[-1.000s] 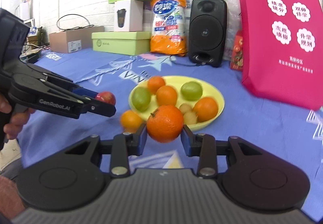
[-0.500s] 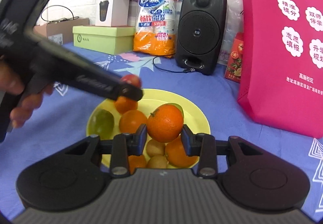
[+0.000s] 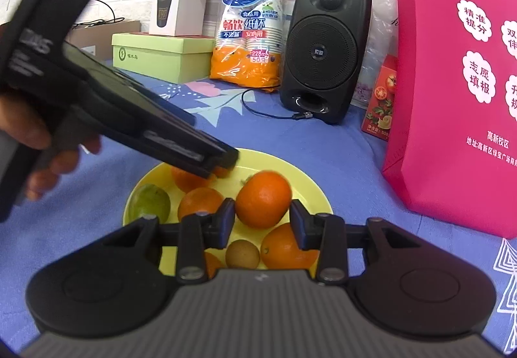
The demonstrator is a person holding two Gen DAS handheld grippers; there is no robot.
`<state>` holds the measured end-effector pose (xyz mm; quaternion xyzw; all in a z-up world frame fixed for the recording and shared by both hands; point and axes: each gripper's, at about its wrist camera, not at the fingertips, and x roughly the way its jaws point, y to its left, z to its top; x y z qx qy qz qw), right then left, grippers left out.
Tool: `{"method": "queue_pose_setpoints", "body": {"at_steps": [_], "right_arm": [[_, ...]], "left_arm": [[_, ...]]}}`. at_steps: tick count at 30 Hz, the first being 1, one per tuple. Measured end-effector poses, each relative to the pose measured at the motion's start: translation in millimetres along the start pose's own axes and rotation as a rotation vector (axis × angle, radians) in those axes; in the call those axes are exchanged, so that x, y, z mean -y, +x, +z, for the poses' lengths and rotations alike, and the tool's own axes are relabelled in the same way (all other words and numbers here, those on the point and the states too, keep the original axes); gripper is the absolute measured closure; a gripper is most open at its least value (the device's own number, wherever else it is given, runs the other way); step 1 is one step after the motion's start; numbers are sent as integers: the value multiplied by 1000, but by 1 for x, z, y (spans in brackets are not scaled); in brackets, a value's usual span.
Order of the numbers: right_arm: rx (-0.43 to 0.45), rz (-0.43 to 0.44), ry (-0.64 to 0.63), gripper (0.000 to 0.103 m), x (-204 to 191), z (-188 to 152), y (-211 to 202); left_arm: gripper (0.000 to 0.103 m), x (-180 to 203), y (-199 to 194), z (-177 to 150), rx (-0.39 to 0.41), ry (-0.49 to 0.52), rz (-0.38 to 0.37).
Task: Organize fruits
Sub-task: 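Carry the tomato and orange onto the yellow plate and open both grippers, then move both grippers back from the plate to the last fruits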
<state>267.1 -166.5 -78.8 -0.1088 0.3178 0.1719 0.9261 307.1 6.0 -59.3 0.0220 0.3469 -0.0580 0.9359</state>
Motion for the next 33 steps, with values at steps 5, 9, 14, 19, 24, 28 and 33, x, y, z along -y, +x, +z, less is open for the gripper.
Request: {"method": "queue_pose_setpoints", "body": {"at_steps": [5,9,14,19,24,28,33], "right_arm": [[21,-9,-7,65,-5,-1,-13],[41,-3,-3,62,-9,-10,-33],[58,34,-5,62,-22,-29,-63],[40,77,-10,62,-42,-54,-84],[5,135,-11,62,-63,-73,-89],[-17,140,-18,62,-77,-75,-80],[-21,110,-2,62,-83,-69,-62]], "left_arm": [[36,-5,-33,-23,13,-9,-20],[36,-4,-57,-48,27,-6,-20],[36,-5,-84,-79,40,-50,-44],[36,-3,-98,-107,32,-46,-10],[36,-2,-101,-125,7,-76,-12],[36,-1,-103,-135,-8,-88,-5],[36,-1,-103,-138,-12,-95,-11]]}}
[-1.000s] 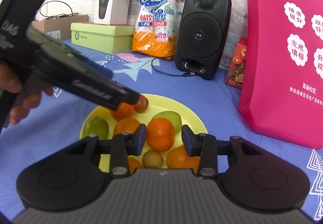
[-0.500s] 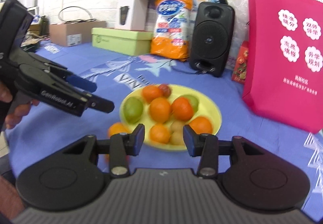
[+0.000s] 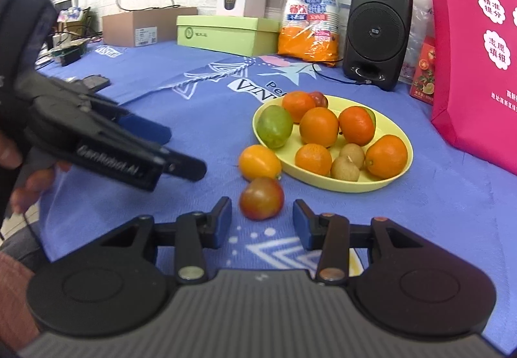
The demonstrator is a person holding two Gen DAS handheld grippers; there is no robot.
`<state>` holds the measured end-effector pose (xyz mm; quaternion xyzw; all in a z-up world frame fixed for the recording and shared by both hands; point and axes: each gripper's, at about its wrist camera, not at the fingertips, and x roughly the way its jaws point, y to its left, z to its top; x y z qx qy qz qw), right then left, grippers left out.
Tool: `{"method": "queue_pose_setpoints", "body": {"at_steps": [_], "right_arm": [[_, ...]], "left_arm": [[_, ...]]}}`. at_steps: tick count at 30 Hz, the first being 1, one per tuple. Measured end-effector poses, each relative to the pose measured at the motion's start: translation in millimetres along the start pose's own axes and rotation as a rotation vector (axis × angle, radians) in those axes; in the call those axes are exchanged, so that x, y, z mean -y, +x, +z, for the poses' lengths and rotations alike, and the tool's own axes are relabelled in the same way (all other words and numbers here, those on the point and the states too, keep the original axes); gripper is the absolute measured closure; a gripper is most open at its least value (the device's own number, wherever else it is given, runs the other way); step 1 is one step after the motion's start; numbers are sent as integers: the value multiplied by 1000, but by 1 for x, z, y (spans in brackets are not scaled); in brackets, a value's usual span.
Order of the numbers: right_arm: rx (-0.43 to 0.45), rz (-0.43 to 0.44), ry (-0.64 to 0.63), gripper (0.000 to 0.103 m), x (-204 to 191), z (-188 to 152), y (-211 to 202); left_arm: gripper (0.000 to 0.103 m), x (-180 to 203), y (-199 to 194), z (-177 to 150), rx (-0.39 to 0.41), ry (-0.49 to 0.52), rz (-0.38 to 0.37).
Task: Organize fruits
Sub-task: 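Move both grippers back from the plate to the last fruits, then grasp a yellow tangerine with the left gripper while the right gripper grasps a red tomato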
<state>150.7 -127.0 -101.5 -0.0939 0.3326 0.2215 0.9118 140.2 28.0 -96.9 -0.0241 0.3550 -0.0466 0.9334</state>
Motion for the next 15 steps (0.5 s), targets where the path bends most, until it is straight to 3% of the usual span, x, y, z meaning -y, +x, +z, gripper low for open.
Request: {"method": "queue_pose_setpoints", "body": {"at_steps": [2,4,7,15], "right_arm": [[1,1,2,63,0,1,4],[4,19,-1,74,2,0,4],[7,23,3,74,6,-2,1],[15,-23,62,74,28,-17,-20]], "left_arm": [[36,1,1,1,-3,-2,-5],[35,2,4,4,-5,-1,-11],[30,6,6,5,-3,3,-24],[31,35,23,12,16,44,-93]]}}
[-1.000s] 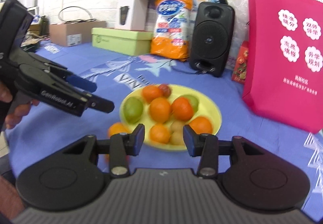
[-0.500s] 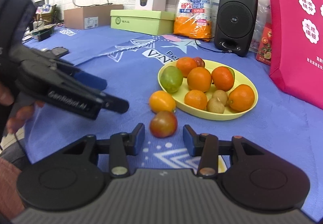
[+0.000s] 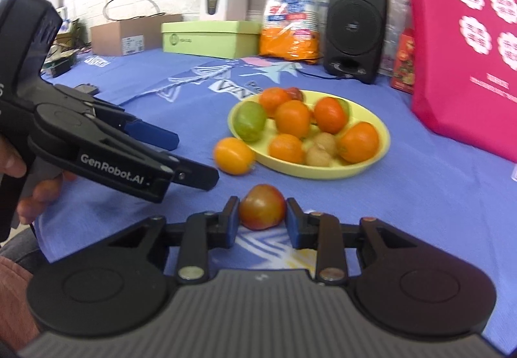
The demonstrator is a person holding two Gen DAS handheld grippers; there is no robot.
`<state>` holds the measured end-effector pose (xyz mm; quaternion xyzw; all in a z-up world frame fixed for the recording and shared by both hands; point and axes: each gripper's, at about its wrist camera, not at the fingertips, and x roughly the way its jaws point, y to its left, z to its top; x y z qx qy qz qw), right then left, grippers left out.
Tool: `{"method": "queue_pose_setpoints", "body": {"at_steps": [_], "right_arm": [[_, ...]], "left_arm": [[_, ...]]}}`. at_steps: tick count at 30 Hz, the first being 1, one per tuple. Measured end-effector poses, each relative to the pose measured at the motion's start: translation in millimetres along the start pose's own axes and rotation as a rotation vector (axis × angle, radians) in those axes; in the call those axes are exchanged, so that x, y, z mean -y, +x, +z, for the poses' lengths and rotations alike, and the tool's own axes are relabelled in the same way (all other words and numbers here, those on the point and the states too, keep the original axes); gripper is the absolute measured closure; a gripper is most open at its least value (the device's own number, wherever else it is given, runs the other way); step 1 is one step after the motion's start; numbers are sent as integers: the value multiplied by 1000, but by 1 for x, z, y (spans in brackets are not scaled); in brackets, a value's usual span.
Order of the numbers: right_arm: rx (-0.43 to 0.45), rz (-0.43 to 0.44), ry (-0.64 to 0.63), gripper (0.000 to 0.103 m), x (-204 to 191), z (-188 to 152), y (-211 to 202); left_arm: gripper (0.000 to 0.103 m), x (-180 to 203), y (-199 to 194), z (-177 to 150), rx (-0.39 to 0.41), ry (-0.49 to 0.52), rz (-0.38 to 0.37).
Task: Organize fruits
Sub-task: 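Grasp a yellow tangerine with the left gripper while the right gripper grasps a red tomato, then lower the tangerine and tomato onto the yellow plate and open both grippers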
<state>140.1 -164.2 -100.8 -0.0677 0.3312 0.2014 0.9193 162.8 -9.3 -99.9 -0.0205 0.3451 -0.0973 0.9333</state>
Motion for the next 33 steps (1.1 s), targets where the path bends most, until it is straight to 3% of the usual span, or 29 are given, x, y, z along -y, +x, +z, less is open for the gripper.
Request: {"method": "queue_pose_setpoints", "body": {"at_steps": [4,9,16,33], "right_arm": [[5,-13,21,74,9,-7,-7],[12,-12,31,74,12,-11,-10],[17,-9,43,74,11,-12,-10],[13,-25,35,74,5,-11,-13]], "left_arm": [[32,10,13,5,17,-9,-19],[40,13,27,9,19,-8,9],[65,7,27,11,13,-16,2],[66,8,-2,8,29,-32,-13]]}}
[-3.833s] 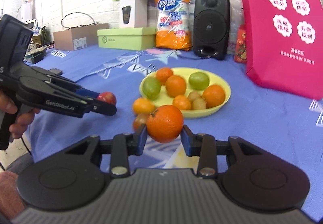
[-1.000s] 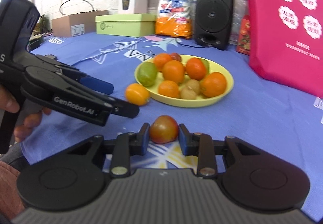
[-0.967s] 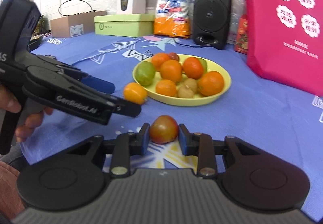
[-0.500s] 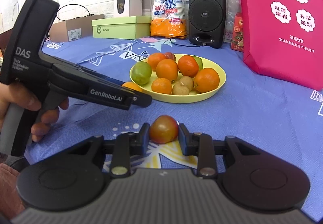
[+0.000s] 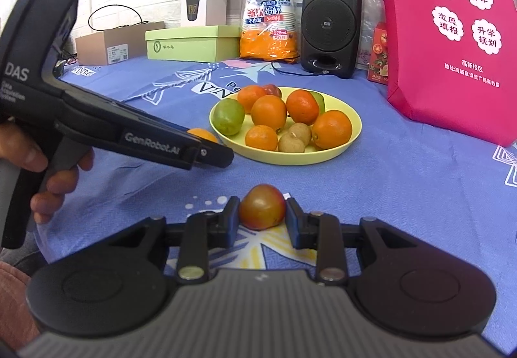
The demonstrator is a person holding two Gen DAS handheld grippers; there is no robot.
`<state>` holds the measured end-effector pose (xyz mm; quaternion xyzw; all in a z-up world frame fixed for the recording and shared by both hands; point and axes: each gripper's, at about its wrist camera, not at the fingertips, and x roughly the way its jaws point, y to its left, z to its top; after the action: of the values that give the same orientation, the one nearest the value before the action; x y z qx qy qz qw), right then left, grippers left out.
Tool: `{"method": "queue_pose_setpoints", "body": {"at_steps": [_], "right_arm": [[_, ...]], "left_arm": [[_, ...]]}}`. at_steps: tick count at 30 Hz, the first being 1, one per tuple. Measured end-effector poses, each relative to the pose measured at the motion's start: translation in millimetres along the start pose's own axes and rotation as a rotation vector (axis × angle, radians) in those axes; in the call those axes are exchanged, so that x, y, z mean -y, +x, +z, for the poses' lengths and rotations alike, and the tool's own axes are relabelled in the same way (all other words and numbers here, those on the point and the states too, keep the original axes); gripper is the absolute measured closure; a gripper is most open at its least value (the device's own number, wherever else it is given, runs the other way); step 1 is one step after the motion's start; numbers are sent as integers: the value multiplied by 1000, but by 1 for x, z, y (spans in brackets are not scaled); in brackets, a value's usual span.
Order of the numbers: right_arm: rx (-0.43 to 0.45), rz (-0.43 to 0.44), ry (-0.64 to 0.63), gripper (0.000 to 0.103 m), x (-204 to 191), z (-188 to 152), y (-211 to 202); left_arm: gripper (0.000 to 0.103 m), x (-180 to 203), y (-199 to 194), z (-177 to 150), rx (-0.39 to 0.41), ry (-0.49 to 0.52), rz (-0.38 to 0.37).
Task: Organize fruits
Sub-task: 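Lower the tangerine and tomato onto the yellow plate and open both grippers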
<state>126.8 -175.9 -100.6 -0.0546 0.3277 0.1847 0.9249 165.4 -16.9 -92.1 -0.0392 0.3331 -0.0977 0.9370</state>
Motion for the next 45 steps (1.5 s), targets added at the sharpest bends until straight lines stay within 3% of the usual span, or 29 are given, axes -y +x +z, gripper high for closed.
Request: {"method": "queue_pose_setpoints", "body": {"at_steps": [10,16,24,34,45], "right_arm": [[-3,10,-19,74,-7,-2,-12],[3,5,-27,74,-7,1,-16],[44,-28,-35,74,15,32,-3],[57,-90,-47,74,54,88,53],[28,-67,29,74,75,109,91]], "left_arm": [[66,-7,-46,-10,30,23,-1],[66,-10,-51,-1,40,47,-2],[65,-11,-3,48,35,96,7],[65,-13,68,98,1,117,57],[64,-17,104,119,-60,100,60]]}}
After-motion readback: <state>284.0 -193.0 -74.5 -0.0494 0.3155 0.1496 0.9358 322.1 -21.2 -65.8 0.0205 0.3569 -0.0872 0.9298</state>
